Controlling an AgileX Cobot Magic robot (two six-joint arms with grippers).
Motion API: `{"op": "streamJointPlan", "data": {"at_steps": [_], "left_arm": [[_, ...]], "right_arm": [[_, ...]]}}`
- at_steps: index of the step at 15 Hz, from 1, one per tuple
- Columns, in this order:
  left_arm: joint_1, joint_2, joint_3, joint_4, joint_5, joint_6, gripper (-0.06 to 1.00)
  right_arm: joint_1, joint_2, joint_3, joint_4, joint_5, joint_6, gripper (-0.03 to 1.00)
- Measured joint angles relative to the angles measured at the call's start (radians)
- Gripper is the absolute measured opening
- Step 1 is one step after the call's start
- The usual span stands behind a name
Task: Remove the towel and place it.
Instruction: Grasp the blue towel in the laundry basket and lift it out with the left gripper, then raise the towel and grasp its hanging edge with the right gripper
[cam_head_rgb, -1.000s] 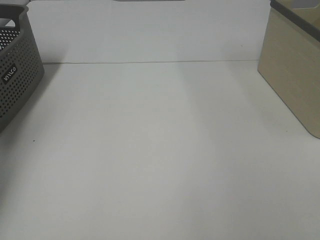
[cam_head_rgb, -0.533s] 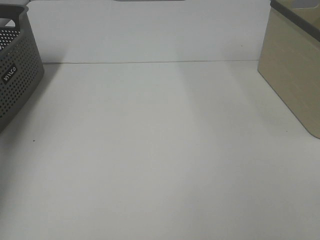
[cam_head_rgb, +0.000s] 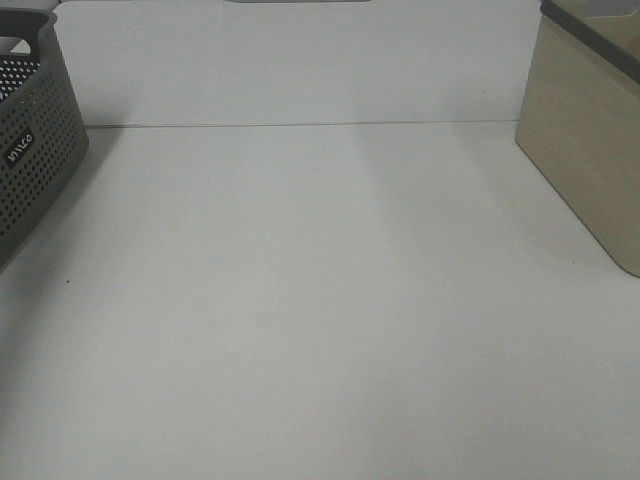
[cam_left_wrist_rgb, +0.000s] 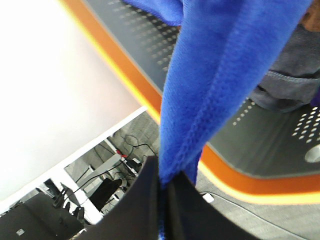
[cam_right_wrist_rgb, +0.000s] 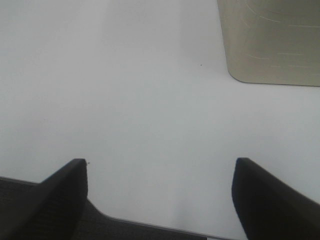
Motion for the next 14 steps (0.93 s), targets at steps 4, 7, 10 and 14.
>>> {"op": "streamJointPlan", "data": {"at_steps": [4,7,10,14], "left_arm": [[0.000,-0.140,0.000,-0.019,-0.007,0.000,0.00],[-0.056,-0.241,0.000,-0.020,-0.058,0.000,0.00],[-0.196,-0.348,0.000,-0.019,-0.216,0.000,0.00],[-0.371,-0.393,0.000,-0.019,-0.355,0.006,0.00]], "right_arm": [[0.000,0.000,0.000,0.000,0.000,0.000,0.78],[0.000,0.000,0.000,0.000,0.000,0.000,0.78],[0.000,0.000,0.000,0.000,0.000,0.000,0.78],[0.000,0.006,-0.014,0.010,-0.036,-0.014,0.78]]}}
